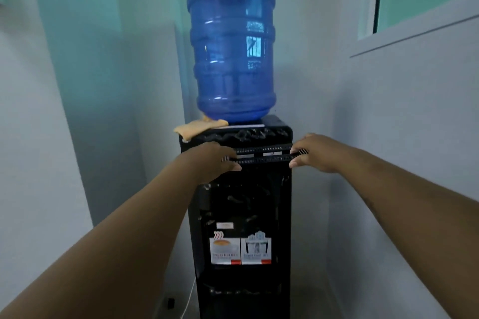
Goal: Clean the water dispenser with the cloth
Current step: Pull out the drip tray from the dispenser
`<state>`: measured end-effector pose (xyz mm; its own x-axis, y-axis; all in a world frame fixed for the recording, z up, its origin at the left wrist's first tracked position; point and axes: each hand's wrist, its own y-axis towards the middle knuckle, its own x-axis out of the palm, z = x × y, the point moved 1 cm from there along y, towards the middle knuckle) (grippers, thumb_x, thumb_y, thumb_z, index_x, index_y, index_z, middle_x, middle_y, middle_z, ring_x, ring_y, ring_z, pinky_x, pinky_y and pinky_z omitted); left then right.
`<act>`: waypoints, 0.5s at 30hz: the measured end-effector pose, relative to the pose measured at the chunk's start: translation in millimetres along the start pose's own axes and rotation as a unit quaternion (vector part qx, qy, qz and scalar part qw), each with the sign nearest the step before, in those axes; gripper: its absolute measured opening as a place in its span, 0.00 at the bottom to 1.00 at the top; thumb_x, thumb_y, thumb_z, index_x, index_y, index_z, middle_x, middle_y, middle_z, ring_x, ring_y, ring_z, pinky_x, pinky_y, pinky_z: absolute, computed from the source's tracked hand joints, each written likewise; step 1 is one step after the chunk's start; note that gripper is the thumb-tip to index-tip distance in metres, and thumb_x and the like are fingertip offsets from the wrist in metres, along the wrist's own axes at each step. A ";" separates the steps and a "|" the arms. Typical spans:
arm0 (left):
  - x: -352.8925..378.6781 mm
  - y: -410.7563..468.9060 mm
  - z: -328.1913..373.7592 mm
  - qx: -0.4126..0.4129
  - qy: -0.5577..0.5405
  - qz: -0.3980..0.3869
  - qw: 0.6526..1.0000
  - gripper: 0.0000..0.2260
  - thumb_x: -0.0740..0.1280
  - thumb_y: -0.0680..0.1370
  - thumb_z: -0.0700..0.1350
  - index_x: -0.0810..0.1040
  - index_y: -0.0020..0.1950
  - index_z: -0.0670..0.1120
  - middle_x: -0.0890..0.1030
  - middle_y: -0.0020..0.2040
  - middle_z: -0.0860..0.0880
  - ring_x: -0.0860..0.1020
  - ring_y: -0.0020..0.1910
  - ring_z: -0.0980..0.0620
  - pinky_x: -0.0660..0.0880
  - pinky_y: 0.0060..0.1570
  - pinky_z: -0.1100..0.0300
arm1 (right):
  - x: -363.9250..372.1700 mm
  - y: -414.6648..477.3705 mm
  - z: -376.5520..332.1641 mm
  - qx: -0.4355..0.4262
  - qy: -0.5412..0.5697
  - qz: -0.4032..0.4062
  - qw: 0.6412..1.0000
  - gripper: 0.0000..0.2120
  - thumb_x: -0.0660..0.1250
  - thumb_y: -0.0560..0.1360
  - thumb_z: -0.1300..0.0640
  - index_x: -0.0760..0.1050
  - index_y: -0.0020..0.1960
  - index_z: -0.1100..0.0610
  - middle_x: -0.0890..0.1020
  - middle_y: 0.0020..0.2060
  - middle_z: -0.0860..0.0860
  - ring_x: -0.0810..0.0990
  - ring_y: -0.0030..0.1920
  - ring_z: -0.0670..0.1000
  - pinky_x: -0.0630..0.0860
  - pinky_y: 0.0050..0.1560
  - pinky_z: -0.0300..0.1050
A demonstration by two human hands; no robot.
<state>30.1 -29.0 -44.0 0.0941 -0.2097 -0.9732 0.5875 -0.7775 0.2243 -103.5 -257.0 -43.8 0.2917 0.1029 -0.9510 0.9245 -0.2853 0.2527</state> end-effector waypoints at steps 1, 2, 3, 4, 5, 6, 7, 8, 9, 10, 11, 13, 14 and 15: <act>-6.0 5.1 2.1 0.002 0.004 0.014 1.000 0.18 0.63 0.79 0.60 0.76 0.66 0.54 0.77 0.63 0.47 0.75 0.60 0.46 0.72 0.61 0.52 | -8.9 6.8 2.0 -0.003 -0.007 0.004 1.000 0.18 0.72 0.74 0.48 0.79 0.60 0.55 0.75 0.53 0.55 0.75 0.57 0.56 0.71 0.60 0.48; -12.7 13.1 3.8 0.004 0.012 0.033 0.999 0.17 0.63 0.79 0.60 0.77 0.65 0.54 0.77 0.62 0.48 0.75 0.60 0.47 0.72 0.60 0.53 | -18.5 15.6 3.6 -0.003 -0.012 0.012 1.000 0.18 0.72 0.74 0.49 0.79 0.61 0.55 0.75 0.52 0.54 0.76 0.57 0.56 0.71 0.60 0.48; -17.7 23.4 3.8 0.008 0.024 0.051 0.998 0.17 0.62 0.80 0.60 0.78 0.63 0.54 0.78 0.60 0.49 0.75 0.58 0.48 0.72 0.59 0.53 | -26.2 27.1 6.6 -0.003 -0.014 0.021 1.000 0.18 0.72 0.75 0.49 0.79 0.61 0.55 0.75 0.51 0.53 0.76 0.56 0.55 0.71 0.58 0.47; -21.8 30.5 4.8 0.011 0.029 0.069 0.997 0.17 0.62 0.79 0.61 0.79 0.61 0.54 0.79 0.57 0.50 0.76 0.55 0.48 0.74 0.57 0.52 | -32.0 34.1 8.2 0.002 -0.014 0.027 1.000 0.18 0.71 0.75 0.50 0.78 0.62 0.55 0.75 0.51 0.53 0.75 0.54 0.54 0.71 0.55 0.45; -25.3 39.5 4.9 0.008 0.018 0.080 0.997 0.17 0.62 0.79 0.61 0.79 0.60 0.53 0.79 0.55 0.50 0.76 0.53 0.48 0.75 0.56 0.51 | -36.4 42.6 10.6 0.008 -0.005 0.036 0.999 0.18 0.71 0.76 0.51 0.78 0.63 0.55 0.76 0.52 0.54 0.75 0.53 0.54 0.69 0.53 0.44; -27.2 51.1 4.3 0.002 -0.008 0.088 0.996 0.17 0.62 0.80 0.61 0.80 0.60 0.52 0.80 0.54 0.50 0.77 0.53 0.48 0.75 0.56 0.51 | -39.0 53.3 13.5 0.015 0.006 0.051 0.999 0.18 0.70 0.76 0.52 0.78 0.64 0.55 0.78 0.55 0.56 0.75 0.54 0.54 0.67 0.52 0.43; -29.1 61.9 3.5 -0.007 -0.033 0.092 0.995 0.17 0.62 0.80 0.59 0.80 0.60 0.51 0.80 0.54 0.49 0.77 0.54 0.48 0.75 0.57 0.51 | -39.8 64.7 16.1 0.022 0.017 0.068 0.997 0.18 0.69 0.77 0.52 0.77 0.65 0.55 0.79 0.59 0.57 0.75 0.57 0.55 0.67 0.52 0.42; -31.2 67.4 5.2 -0.011 -0.047 0.096 0.994 0.17 0.62 0.81 0.58 0.80 0.60 0.49 0.80 0.55 0.49 0.77 0.56 0.47 0.74 0.59 0.52 | -38.7 69.0 16.2 0.033 0.026 0.081 0.996 0.17 0.68 0.78 0.53 0.77 0.66 0.55 0.78 0.62 0.57 0.75 0.60 0.56 0.68 0.55 0.43; -31.6 77.7 5.4 -0.016 -0.047 0.100 0.994 0.17 0.62 0.81 0.58 0.81 0.60 0.48 0.81 0.56 0.48 0.77 0.57 0.47 0.74 0.60 0.52 | -33.0 80.9 16.8 0.045 0.034 0.093 0.994 0.17 0.67 0.79 0.55 0.76 0.67 0.55 0.78 0.64 0.57 0.75 0.63 0.57 0.69 0.59 0.44; -30.1 87.4 5.4 -0.019 -0.041 0.104 0.994 0.17 0.61 0.81 0.57 0.82 0.59 0.47 0.81 0.57 0.47 0.77 0.57 0.45 0.74 0.60 0.52 | -25.0 91.9 16.8 0.053 0.046 0.106 0.992 0.16 0.65 0.80 0.56 0.76 0.67 0.56 0.77 0.65 0.57 0.74 0.64 0.57 0.68 0.62 0.44; -28.1 93.3 7.2 -0.028 -0.030 0.101 0.994 0.18 0.61 0.82 0.57 0.82 0.59 0.46 0.82 0.56 0.45 0.77 0.56 0.44 0.74 0.60 0.51 | -17.0 99.0 14.7 0.056 0.058 0.114 0.990 0.15 0.64 0.81 0.57 0.76 0.67 0.57 0.77 0.65 0.58 0.74 0.65 0.58 0.68 0.63 0.43; -17.5 105.6 5.3 -0.044 -0.014 0.111 0.993 0.19 0.60 0.82 0.57 0.82 0.57 0.45 0.82 0.53 0.44 0.78 0.53 0.44 0.76 0.57 0.49 | 1.6 115.5 3.8 0.045 0.073 0.116 0.990 0.14 0.60 0.82 0.57 0.78 0.63 0.59 0.76 0.66 0.60 0.74 0.65 0.58 0.67 0.63 0.43; -11.8 109.3 4.4 -0.053 -0.013 0.127 0.990 0.19 0.59 0.82 0.57 0.82 0.55 0.45 0.82 0.51 0.45 0.78 0.51 0.44 0.77 0.56 0.49 | 7.0 119.1 -3.5 0.040 0.074 0.111 0.990 0.15 0.57 0.83 0.54 0.79 0.59 0.59 0.76 0.65 0.60 0.74 0.64 0.59 0.68 0.62 0.44; -6.6 112.5 1.2 -0.058 -0.018 0.149 0.987 0.18 0.59 0.82 0.58 0.82 0.54 0.47 0.82 0.49 0.45 0.78 0.50 0.45 0.77 0.54 0.48 | 11.9 125.2 -10.9 0.039 0.075 0.104 0.991 0.18 0.53 0.84 0.51 0.79 0.56 0.58 0.76 0.64 0.61 0.74 0.63 0.59 0.68 0.62 0.46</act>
<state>94.6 -115.8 -12.3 0.2501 -0.4414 -0.8617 0.6265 -0.6048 0.4916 18.4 -281.1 -21.6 0.5119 0.1740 -0.8412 0.8212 -0.3864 0.4198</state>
